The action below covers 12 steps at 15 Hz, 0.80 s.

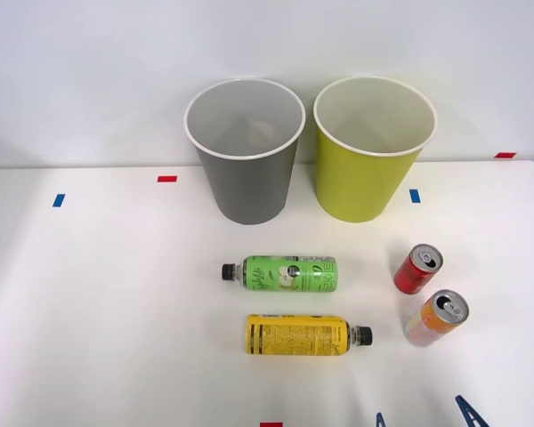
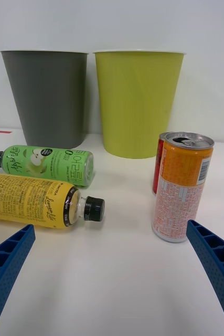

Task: Put cans in the gray bin, plastic bottles in the light green bin

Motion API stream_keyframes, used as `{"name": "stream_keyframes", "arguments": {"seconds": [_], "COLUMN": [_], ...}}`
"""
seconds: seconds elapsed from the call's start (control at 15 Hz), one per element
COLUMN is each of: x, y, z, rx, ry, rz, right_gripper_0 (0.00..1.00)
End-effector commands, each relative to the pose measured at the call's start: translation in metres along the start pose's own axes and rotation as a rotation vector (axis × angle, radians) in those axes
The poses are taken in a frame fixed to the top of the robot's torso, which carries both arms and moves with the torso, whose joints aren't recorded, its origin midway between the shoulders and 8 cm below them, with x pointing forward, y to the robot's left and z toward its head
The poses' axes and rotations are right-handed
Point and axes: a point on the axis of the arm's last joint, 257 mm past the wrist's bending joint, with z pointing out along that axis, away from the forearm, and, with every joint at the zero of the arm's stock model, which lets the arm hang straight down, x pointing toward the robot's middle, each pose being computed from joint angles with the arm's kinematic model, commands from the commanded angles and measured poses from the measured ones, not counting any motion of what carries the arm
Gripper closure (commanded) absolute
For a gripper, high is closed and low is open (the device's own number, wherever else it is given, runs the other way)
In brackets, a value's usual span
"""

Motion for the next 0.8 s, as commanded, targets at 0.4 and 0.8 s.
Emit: {"name": "stream_keyframes", "arguments": {"seconds": [0.4,0.8], "x": [0.0000,0.0000], "y": [0.0000,0.0000], "z": [0.0000,0.0000], "rx": [0.000,0.000], "ry": [0.000,0.000], "rz": [0.000,0.000], "right_gripper_0": [0.00,0.00]}}
